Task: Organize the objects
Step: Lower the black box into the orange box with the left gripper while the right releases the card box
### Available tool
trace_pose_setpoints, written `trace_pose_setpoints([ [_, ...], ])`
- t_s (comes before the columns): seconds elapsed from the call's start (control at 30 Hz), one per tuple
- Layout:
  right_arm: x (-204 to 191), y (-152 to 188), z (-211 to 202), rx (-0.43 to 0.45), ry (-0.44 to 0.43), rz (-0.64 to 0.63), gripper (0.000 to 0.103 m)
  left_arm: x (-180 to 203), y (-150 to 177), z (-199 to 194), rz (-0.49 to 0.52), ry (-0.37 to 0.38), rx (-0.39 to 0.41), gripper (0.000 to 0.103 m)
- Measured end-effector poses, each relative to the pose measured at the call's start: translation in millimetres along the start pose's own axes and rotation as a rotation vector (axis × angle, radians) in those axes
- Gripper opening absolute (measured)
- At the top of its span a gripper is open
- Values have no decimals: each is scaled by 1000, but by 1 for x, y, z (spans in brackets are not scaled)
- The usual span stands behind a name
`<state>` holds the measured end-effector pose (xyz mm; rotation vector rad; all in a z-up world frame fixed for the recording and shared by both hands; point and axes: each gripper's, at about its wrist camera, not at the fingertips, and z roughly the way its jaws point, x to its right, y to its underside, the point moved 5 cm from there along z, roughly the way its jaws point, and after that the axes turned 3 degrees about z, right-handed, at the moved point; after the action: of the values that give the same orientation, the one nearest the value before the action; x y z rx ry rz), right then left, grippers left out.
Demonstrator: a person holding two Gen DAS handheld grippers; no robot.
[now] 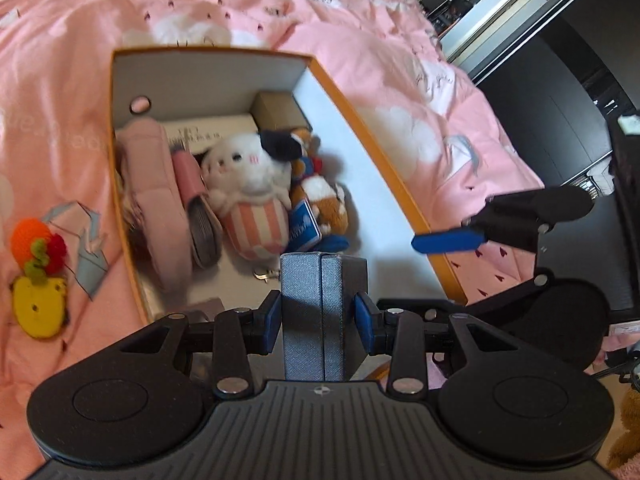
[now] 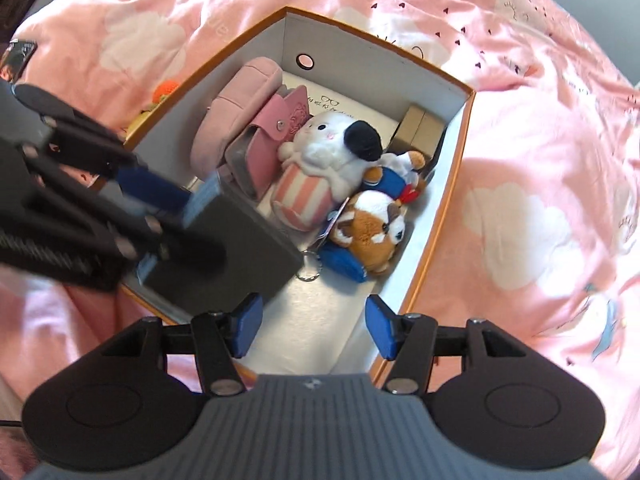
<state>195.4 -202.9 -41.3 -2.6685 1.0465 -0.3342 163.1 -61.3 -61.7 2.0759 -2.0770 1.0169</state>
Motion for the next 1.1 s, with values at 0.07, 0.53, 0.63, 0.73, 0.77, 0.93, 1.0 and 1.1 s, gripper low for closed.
trace_pose_setpoints([
  [0.07, 0, 0, 2, 2, 15, -18, 59, -1, 3, 8, -17, -3, -15, 44],
  [0.53, -5, 2, 23, -29, 26, -46, 59, -7, 9, 36, -56, -38, -95, 44],
  [0.63, -8, 3, 24, -30, 42, -68, 59, -7, 10, 36, -40, -49, -108, 47],
  [0.73, -9, 3, 24, -31, 47, -70, 59, -6, 9, 39, -39, -60, -118, 50],
  [0.77, -8, 3, 24, -31, 45, -68, 59, -6, 9, 39, -38, -62, -119, 51],
  [0.93, -10, 4, 23, -29, 42, -67, 59, 0, 7, 35, 26, -110, -90, 59],
  [1.0, -11, 4, 22, -28, 43, -67, 59, 2, 5, 32, 58, -133, -75, 60],
  [1.1, -12, 3, 22, -26, 38, -67, 60, 3, 4, 27, 75, -135, -64, 61],
])
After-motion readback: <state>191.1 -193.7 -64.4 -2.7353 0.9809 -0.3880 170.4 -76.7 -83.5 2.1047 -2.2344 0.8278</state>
